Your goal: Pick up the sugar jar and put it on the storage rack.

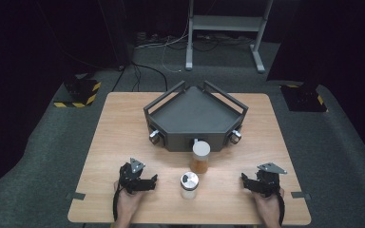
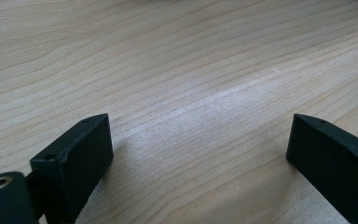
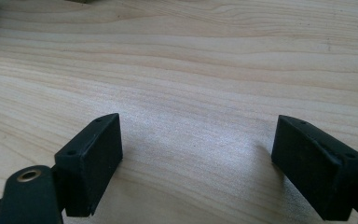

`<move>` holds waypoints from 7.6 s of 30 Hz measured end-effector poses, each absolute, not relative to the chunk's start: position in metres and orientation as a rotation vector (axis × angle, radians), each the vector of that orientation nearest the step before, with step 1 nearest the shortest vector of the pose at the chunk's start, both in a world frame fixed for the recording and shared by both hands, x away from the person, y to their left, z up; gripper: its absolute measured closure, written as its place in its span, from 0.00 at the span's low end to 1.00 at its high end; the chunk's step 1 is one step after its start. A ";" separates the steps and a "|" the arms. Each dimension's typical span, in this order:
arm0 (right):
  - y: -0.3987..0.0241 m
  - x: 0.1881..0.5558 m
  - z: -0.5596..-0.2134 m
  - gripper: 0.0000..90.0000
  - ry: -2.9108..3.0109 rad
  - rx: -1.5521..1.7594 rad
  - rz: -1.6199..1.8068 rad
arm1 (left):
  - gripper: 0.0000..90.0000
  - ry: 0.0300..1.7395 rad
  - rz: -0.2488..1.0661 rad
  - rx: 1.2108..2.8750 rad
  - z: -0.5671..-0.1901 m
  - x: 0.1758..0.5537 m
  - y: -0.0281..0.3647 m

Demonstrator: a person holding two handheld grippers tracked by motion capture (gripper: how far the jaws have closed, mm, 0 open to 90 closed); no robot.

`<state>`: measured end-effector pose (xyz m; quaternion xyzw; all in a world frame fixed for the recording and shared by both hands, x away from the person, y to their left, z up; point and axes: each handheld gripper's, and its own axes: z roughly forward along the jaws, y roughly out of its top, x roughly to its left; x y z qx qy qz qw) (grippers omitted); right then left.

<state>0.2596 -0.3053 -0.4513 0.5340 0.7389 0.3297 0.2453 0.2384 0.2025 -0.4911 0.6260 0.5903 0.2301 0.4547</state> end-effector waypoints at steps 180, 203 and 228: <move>-0.300 0.265 -0.450 0.11 2.018 1.470 0.881 | 0.34 0.844 0.339 2.049 -0.423 0.243 0.172; -0.300 0.265 -0.450 0.11 2.018 1.470 0.881 | 0.34 0.909 0.406 2.002 -0.355 0.282 0.189; -0.300 0.266 -0.450 0.11 2.018 1.468 0.881 | 0.34 0.963 0.492 1.985 -0.295 0.340 0.170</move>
